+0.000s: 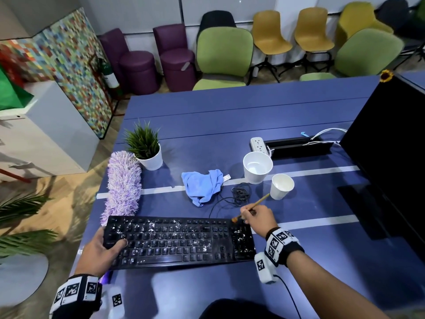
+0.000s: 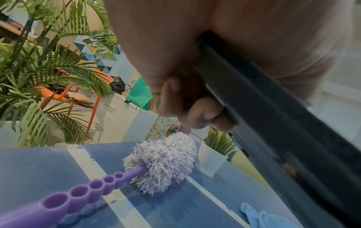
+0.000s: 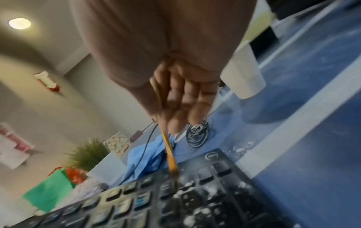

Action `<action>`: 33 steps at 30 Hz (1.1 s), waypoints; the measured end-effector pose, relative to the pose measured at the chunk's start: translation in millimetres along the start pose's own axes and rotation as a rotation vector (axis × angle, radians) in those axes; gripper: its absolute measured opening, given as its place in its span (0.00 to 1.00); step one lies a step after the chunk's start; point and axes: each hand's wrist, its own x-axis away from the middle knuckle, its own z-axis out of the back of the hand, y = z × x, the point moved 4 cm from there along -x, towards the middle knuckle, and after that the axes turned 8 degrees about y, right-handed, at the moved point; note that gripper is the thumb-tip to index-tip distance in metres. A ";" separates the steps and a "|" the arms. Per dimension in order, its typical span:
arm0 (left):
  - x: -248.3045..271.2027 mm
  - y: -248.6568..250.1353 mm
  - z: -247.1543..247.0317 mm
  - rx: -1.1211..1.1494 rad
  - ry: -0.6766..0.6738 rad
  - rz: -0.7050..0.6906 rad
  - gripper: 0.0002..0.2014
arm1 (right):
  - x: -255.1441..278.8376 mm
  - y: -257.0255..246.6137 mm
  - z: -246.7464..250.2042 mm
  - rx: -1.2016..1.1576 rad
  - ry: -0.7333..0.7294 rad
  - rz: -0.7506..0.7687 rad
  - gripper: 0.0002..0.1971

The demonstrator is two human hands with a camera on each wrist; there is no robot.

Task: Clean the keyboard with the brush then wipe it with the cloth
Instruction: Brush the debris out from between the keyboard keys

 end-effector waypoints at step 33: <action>12.5 14.5 3.2 0.022 0.026 0.003 0.22 | -7.6 10.9 9.5 0.094 -0.073 -0.043 0.12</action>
